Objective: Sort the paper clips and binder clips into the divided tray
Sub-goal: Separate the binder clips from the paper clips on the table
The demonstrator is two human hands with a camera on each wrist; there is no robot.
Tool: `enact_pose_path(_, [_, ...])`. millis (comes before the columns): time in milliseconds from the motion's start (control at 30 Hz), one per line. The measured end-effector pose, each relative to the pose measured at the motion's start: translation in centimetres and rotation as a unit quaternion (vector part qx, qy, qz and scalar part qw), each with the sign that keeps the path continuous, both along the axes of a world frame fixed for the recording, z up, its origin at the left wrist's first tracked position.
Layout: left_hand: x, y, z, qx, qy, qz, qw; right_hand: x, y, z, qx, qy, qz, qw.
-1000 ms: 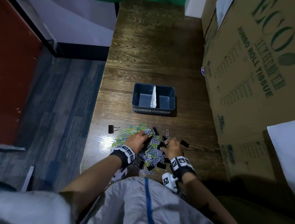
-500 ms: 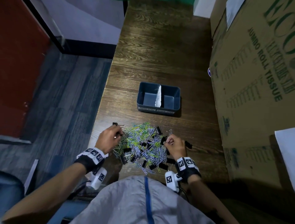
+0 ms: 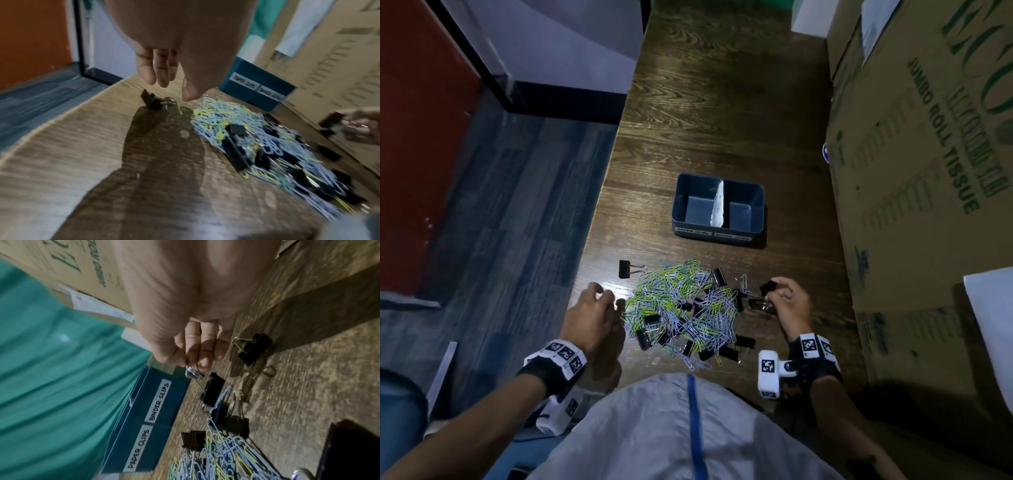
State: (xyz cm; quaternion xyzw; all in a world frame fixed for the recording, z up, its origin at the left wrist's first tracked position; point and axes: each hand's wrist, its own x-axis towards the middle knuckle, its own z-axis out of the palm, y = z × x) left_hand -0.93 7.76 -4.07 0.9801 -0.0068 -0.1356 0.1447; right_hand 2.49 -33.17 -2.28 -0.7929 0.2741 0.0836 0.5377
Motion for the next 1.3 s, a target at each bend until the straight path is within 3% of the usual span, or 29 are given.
enact_pose_path(133, [-1.8, -3.1, 1.2, -0.024, -0.002, -0.168, 0.986, -0.6, 0.1, 0.1, 0.072, 0.019, 0.000, 0.997])
enact_pose_path(300, [-3.3, -5.2, 1.0, 0.003, 0.051, -0.205, 0.977, -0.8, 0.1, 0.0, 0.109, 0.019, -0.046, 0.993])
enact_pose_path(400, [-3.1, -5.0, 0.8, 0.011, 0.048, -0.215, 0.975, -0.5, -1.6, -0.7, 0.048, 0.039, -0.113, 0.992])
enact_pose_path(533, [-2.6, -5.0, 1.3, 0.012, 0.033, -0.240, 0.970, -0.3, -4.0, -1.1, -0.068, 0.030, -0.124, 0.990])
enact_pose_path(767, [-2.3, -4.6, 0.5, 0.035, 0.043, -0.266, 0.962, -0.7, -5.4, -2.5, -0.182, 0.079, -0.032, 0.980])
enact_pose_path(900, [-2.3, -4.4, 0.6, -0.001, 0.015, -0.268, 0.963, -1.0, -2.9, -2.0, -0.321, 0.038, 0.041, 0.946])
enact_pose_path(1067, [-1.5, -4.9, 1.2, -0.050, -0.004, -0.231, 0.972, -1.4, 2.0, -2.9, -0.273, -0.004, 0.249, 0.929])
enact_pose_path(1167, [-0.2, -5.1, 1.7, -0.074, -0.026, -0.192, 0.978, -1.6, 3.9, -3.4, -0.268, 0.044, 0.250, 0.930])
enact_pose_path(1300, [2.4, -4.4, 2.8, -0.106, -0.039, -0.097, 0.989, -2.0, 4.3, -4.2, -0.299, -0.001, 0.271, 0.915])
